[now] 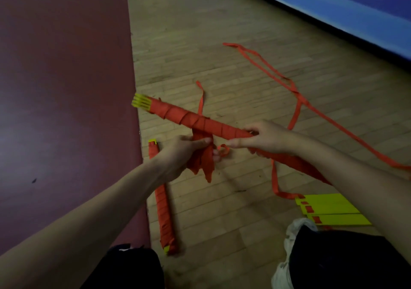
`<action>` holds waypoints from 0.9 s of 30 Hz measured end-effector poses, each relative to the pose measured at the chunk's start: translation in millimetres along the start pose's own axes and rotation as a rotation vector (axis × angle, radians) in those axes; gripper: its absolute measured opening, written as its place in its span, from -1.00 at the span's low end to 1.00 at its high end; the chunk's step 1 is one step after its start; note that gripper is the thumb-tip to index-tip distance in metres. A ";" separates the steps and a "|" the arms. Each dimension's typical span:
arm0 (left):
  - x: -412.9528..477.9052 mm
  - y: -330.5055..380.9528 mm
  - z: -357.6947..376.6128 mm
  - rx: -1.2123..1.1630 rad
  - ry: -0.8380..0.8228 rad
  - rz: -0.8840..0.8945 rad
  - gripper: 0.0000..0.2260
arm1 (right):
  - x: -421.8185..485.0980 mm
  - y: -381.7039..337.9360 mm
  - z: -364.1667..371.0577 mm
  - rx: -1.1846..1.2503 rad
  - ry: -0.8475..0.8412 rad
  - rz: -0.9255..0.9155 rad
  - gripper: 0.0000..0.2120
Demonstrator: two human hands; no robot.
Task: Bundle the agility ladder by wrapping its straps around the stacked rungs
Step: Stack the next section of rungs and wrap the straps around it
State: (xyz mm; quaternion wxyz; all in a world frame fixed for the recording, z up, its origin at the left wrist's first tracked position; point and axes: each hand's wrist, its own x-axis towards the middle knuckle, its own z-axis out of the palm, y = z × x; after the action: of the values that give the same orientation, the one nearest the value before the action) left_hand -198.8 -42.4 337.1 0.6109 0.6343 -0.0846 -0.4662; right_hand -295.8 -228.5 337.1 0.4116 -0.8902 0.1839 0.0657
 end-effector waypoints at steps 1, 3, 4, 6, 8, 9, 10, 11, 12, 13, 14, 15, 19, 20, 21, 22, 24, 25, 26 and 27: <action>-1.2 -2.6 1.9 -0.007 -0.003 -0.004 -0.88 | -0.3 1.9 -0.6 -0.078 0.008 -0.006 -0.54; -2.6 -5.2 3.6 -0.038 -0.007 -0.007 -0.87 | -0.9 3.0 0.7 -0.268 0.074 -0.034 -0.55; -2.3 -4.7 3.4 -0.043 -0.005 0.000 -0.87 | -1.2 2.2 2.4 -0.346 0.115 -0.040 -0.54; -1.5 -1.2 2.8 -0.049 -0.004 0.032 -0.86 | 0.6 0.4 6.5 -0.432 0.203 -0.047 -0.46; -2.0 3.5 2.2 -0.090 0.004 0.061 -0.85 | 2.2 -5.1 8.7 -0.471 0.277 -0.066 -0.46; -2.7 5.1 1.7 -0.110 0.015 0.068 -0.85 | 2.6 -8.8 9.0 -0.500 0.306 -0.080 -0.47; -3.0 6.3 0.9 -0.124 0.025 0.073 -0.85 | 2.1 -12.5 9.1 -0.542 0.332 -0.093 -0.48; -3.6 6.8 0.8 -0.132 0.028 0.075 -0.85 | 1.2 -15.3 9.5 -0.589 0.352 -0.109 -0.49; -4.2 6.6 -0.1 -0.134 0.027 0.077 -0.85 | 0.5 -17.3 10.8 -0.635 0.371 -0.126 -0.50; -4.0 6.6 -0.9 -0.123 0.023 0.081 -0.85 | 0.5 -18.5 12.6 -0.676 0.391 -0.137 -0.50; -3.7 7.2 -2.4 -0.097 0.018 0.086 -0.85 | 1.0 -19.9 14.2 -0.713 0.411 -0.145 -0.49; -4.0 8.1 -3.2 -0.059 0.007 0.088 -0.84 | 1.9 -20.3 15.8 -0.739 0.425 -0.146 -0.48; -5.3 12.3 -4.6 -0.041 -0.029 0.041 -0.61 | 5.4 -17.8 20.2 -0.801 0.410 -0.160 -0.43; -4.6 12.9 -5.9 -0.072 -0.004 0.013 -0.53 | 4.8 -17.1 21.4 -0.824 0.396 -0.189 -0.41; -3.4 13.1 -7.3 -0.104 0.030 -0.008 -0.48 | 4.5 -16.9 22.7 -0.837 0.389 -0.224 -0.40; -2.2 13.3 -10.1 -0.132 0.067 -0.018 -0.46 | 4.2 -16.7 24.9 -0.842 0.389 -0.255 -0.39; -0.3 14.0 -14.8 -0.165 0.126 -0.017 -0.49 | 3.5 -17.3 29.9 -0.862 0.397 -0.318 -0.35; 0.2 14.0 -16.2 -0.173 0.147 -0.015 -0.52 | 2.9 -17.5 32.4 -0.884 0.416 -0.362 -0.34; 0.3 13.8 -17.2 -0.176 0.168 -0.016 -0.56 | 3.3 -16.9 34.9 -0.895 0.455 -0.417 -0.34; 0.3 13.0 -18.0 -0.172 0.187 -0.018 -0.59 | 3.2 -16.6 37.2 -0.893 0.486 -0.464 -0.33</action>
State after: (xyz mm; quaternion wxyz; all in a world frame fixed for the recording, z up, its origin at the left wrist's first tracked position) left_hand -180.1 -33.2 344.8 0.6639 0.6210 0.0188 -0.4162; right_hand -285.2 -191.3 323.7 -0.0563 -0.9848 0.0274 -0.1623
